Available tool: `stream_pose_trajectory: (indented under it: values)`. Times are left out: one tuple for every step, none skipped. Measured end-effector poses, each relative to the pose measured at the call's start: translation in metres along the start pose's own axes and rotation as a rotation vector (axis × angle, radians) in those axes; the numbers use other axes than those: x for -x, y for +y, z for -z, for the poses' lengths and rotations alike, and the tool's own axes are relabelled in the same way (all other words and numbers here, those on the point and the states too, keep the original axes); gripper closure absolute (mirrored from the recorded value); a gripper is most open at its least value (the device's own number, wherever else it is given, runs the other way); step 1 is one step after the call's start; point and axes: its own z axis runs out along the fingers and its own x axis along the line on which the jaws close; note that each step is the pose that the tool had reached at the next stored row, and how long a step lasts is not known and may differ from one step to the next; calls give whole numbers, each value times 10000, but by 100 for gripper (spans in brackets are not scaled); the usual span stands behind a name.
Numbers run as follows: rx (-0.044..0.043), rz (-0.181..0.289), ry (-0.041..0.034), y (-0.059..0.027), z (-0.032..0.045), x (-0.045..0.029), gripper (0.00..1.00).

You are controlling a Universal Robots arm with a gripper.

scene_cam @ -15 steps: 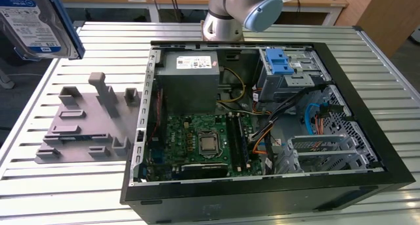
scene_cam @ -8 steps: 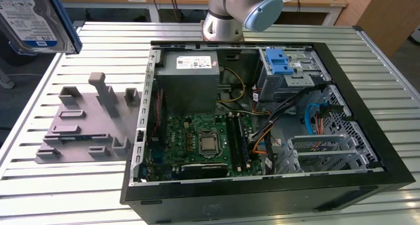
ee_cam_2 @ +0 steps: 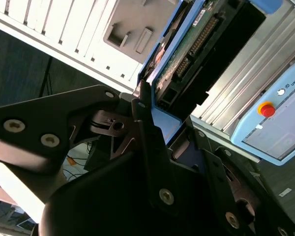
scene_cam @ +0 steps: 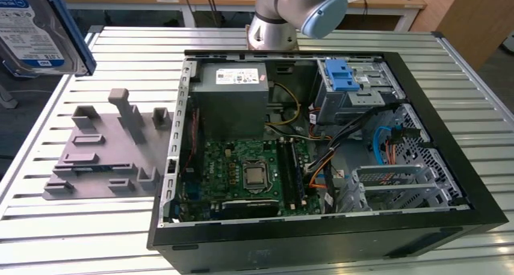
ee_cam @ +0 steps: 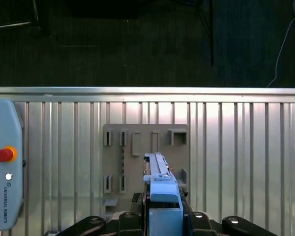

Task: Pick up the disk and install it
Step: 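Pick up the disk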

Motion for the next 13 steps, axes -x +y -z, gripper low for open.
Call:
stream_pose_trajectory:
  values:
    - [1, -2, 0, -8, 0, -21, 64]
    - [1, -1, 0, -29, 0, -38, 64]
    - [7, -2, 1, -52, 2, -52, 64]
    - [13, -2, 1, -79, 2, -62, 64]
    - [21, -2, 2, -110, 2, -71, 64]
    - [27, -2, 1, -137, 2, -79, 64]
    - [34, -2, 1, -166, 3, -87, 64]
    - [36, -2, 0, -189, 3, -94, 64]
    - [40, -2, 1, -210, 3, -101, 64]
    - [41, -2, 1, -229, 3, -104, 64]
    - [41, -2, 0, -245, 3, -105, 64]
    - [43, -3, 1, -262, 4, -106, 64]
    - [43, -2, 1, -276, 4, -107, 64]
